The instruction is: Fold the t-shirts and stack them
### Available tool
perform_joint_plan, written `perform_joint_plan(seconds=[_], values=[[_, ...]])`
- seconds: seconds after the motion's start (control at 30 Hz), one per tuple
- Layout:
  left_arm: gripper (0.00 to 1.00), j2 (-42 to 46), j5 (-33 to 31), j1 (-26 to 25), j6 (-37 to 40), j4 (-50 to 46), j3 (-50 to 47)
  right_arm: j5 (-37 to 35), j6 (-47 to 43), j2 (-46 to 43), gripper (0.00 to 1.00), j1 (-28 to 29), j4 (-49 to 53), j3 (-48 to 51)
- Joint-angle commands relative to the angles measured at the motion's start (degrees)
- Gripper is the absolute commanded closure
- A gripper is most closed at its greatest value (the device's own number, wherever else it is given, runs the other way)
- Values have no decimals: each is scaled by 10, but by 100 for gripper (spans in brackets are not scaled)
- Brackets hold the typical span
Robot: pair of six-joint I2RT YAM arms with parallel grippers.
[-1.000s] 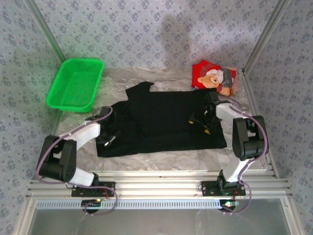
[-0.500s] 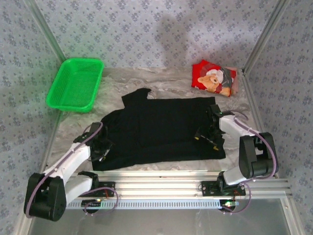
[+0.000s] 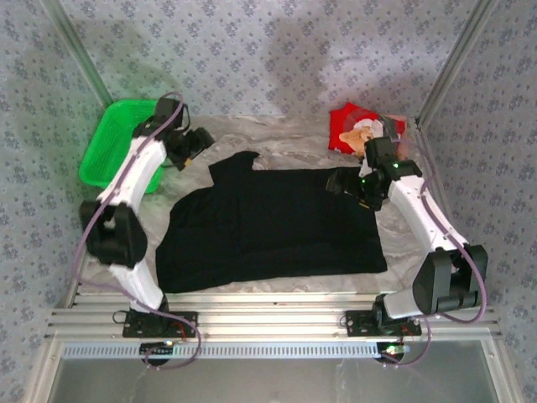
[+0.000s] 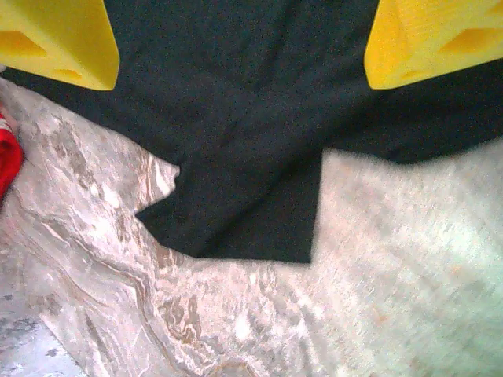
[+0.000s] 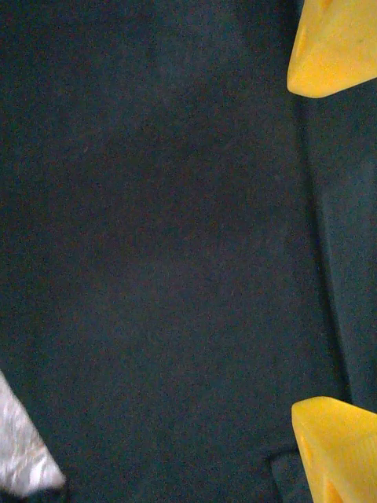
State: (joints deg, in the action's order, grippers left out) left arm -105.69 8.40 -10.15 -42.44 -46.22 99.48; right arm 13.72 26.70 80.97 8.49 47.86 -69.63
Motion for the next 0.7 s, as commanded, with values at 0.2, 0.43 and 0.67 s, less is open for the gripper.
perform_joint_plan(seconds=[0.2, 0.43, 0.67], values=[[29, -256, 14, 23, 134, -125, 225, 44, -42, 6, 0, -12, -26, -35], [30, -321, -2, 28, 136, -90, 261, 46, -36, 3, 0, -15, -53, 8], [32, -369, 1, 20, 125, -78, 308, 84, -50, 29, 0, -57, -77, 45]])
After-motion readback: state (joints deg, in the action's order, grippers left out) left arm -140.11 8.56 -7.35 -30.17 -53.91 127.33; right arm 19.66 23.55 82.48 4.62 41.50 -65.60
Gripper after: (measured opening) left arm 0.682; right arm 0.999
